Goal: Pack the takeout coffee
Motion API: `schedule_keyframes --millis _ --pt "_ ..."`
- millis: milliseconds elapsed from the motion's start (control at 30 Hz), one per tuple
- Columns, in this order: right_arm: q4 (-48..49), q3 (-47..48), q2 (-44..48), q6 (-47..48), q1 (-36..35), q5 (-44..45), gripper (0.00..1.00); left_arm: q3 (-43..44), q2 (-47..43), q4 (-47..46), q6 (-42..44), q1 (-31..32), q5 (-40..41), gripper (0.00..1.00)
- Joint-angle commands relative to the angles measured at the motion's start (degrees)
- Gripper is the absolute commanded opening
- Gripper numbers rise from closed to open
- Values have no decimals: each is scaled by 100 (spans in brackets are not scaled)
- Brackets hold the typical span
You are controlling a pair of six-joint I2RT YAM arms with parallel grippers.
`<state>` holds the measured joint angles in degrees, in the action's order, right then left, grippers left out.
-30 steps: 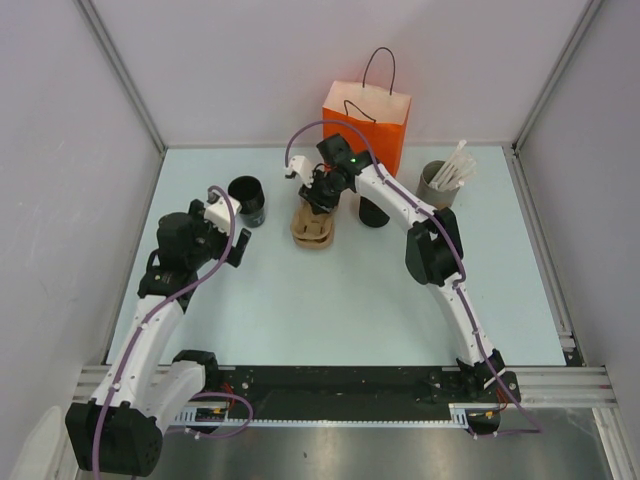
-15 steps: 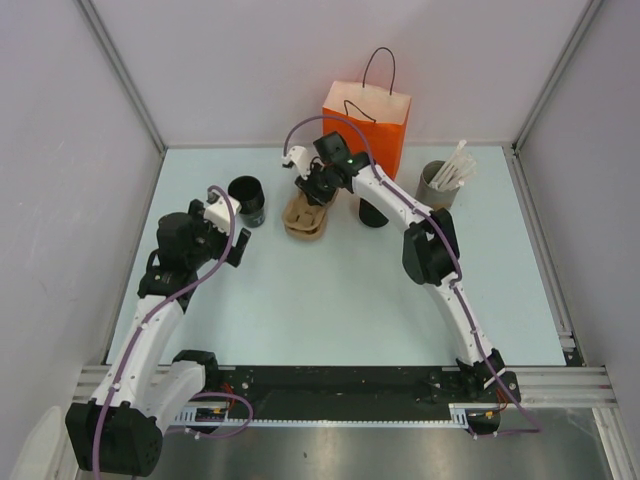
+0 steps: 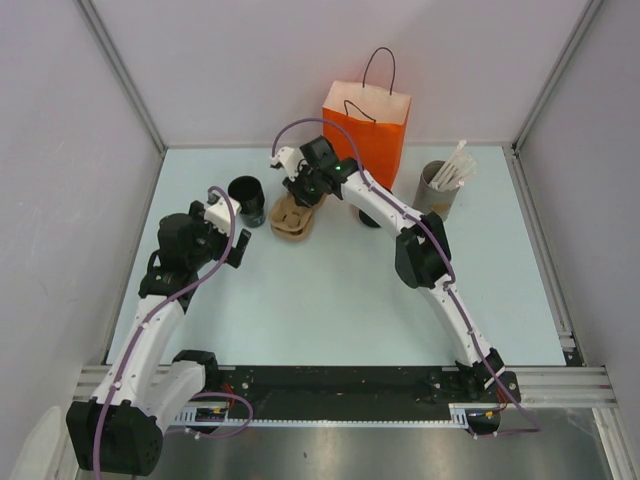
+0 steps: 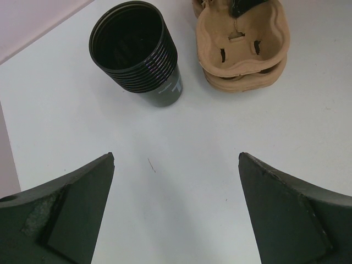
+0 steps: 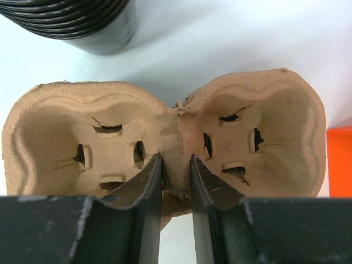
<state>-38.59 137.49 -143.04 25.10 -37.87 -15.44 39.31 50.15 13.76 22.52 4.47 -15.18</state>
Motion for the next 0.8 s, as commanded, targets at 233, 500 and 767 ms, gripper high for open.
schedule_keyframes --millis 233,500,767 --pt "361 173 426 -128 -10 112 34 -11 -32 -251 -82 -43 24 100" --pt "352 164 391 -190 -19 15 38 -11 -14 -251 -90 -51 15 100" --pt "256 331 602 -278 -10 6 29 -20 -40 -260 -90 -69 6 100"
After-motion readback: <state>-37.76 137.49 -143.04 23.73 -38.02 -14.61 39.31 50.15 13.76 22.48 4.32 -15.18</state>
